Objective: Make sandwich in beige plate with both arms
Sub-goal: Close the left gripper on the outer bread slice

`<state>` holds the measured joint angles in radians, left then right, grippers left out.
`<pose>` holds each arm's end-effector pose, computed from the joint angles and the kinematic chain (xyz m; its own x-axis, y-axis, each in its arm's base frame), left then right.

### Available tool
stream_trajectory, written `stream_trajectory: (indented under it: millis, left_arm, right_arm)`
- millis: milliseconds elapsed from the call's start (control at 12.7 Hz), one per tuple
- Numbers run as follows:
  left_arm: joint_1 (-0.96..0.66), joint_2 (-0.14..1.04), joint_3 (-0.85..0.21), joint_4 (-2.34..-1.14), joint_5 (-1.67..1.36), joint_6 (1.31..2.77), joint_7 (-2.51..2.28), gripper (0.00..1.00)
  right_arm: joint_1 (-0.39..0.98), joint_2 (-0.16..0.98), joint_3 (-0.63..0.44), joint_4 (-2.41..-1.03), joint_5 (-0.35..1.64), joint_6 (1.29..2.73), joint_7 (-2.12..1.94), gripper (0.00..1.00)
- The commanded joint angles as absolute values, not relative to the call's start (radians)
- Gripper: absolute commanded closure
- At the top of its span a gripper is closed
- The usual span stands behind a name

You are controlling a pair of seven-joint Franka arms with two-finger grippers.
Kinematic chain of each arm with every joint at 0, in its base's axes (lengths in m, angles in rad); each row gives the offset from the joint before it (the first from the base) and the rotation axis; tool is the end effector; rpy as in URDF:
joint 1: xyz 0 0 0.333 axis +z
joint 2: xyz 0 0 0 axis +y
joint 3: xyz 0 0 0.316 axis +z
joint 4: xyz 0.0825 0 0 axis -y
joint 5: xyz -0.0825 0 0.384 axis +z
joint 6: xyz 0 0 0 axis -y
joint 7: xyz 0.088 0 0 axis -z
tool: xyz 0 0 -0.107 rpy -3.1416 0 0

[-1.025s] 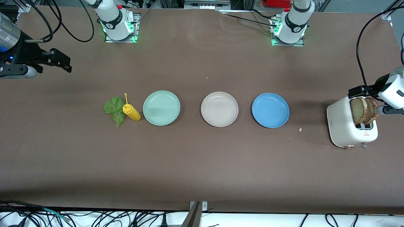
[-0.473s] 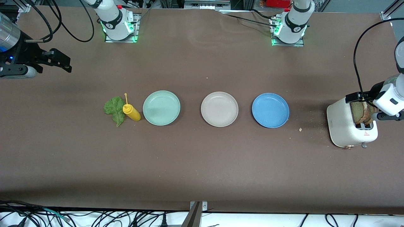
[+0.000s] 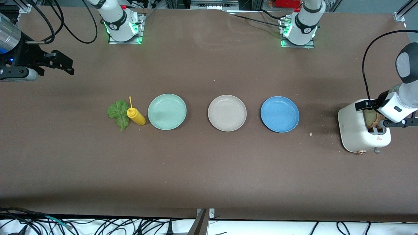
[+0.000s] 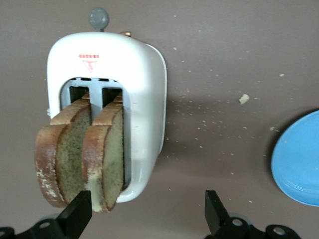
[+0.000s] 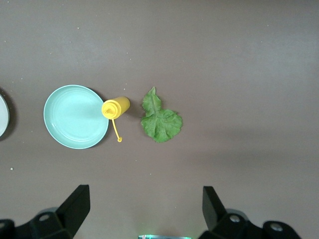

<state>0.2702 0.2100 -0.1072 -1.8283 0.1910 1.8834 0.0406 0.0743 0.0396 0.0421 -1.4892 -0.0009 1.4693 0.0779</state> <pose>0.5867 0.1140 0.4077 0.9848 0.0611 -0.1626 0.0380 -0.9893 -0.1411 0.5529 0.0640 0.6320 0.9975 0.0383 -0.0593 0.0386 -0.9992 0.0039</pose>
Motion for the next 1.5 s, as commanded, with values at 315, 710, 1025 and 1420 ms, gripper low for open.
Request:
stream_trajectory:
  millis: [315, 710, 1025, 1420]
  left_arm:
    - [0.319, 0.209, -0.118, -1.864, 0.247, 1.951, 0.084, 0.0]
    - [0.342, 0.222, -0.118, -1.904, 0.239, 2.017, 0.086, 0.0]
    - [0.351, 0.222, -0.118, -1.904, 0.233, 2.016, 0.089, 0.45]
    - [0.376, 0.222, -0.117, -1.894, 0.233, 2.005, 0.09, 1.0]
  right_arm:
    - [0.078, 0.037, 0.046, -1.48, 0.008, 1.463, 0.083, 0.0]
    - [0.109, 0.035, 0.045, -1.48, 0.005, 1.474, 0.083, 0.0]
    - [0.109, 0.035, 0.044, -1.48, 0.002, 1.474, 0.077, 0.0]
    - [0.109, 0.035, 0.041, -1.479, 0.002, 1.473, 0.074, 0.0]
